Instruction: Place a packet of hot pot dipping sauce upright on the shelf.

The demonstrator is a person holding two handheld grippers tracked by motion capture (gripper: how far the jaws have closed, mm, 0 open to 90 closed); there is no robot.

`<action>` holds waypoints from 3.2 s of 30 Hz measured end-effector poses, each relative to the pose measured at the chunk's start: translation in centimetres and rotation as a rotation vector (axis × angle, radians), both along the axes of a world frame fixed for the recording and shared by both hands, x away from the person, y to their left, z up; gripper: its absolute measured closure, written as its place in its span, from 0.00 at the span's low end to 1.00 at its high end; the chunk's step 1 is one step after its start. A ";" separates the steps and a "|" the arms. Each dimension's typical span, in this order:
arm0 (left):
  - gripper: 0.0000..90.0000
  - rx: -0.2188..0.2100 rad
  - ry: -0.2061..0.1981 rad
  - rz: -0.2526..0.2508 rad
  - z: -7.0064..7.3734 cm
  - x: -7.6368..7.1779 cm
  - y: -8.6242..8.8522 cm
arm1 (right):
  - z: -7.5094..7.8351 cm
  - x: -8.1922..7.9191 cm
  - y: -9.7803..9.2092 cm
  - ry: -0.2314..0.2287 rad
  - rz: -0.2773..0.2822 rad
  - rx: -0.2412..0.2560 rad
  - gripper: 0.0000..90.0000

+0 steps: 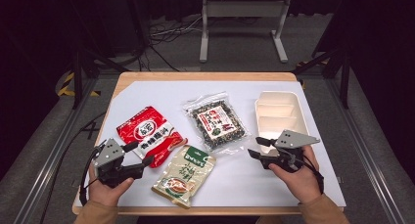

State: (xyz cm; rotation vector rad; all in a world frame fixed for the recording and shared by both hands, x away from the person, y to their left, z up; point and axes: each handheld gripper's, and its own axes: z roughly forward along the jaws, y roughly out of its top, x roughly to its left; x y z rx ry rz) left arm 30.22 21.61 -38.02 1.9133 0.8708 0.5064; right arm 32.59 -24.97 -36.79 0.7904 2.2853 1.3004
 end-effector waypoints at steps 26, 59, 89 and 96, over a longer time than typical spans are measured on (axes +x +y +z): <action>0.33 -0.008 -0.007 -0.005 0.2 -0.4 -0.1 | 1.0 0.3 2.1 0.026 0.063 -0.004 0.50; 0.33 0.005 -0.009 -0.013 0.1 -0.6 -0.2 | 0.7 3.2 11.2 0.115 0.263 -0.043 0.46; 0.33 0.019 -0.009 -0.007 -0.1 -1.5 0.3 | -1.9 8.7 16.0 0.267 0.301 -0.154 0.52; 0.33 0.026 -0.006 -0.009 -0.1 -1.4 0.2 | -2.8 9.5 16.7 0.317 0.309 -0.193 0.53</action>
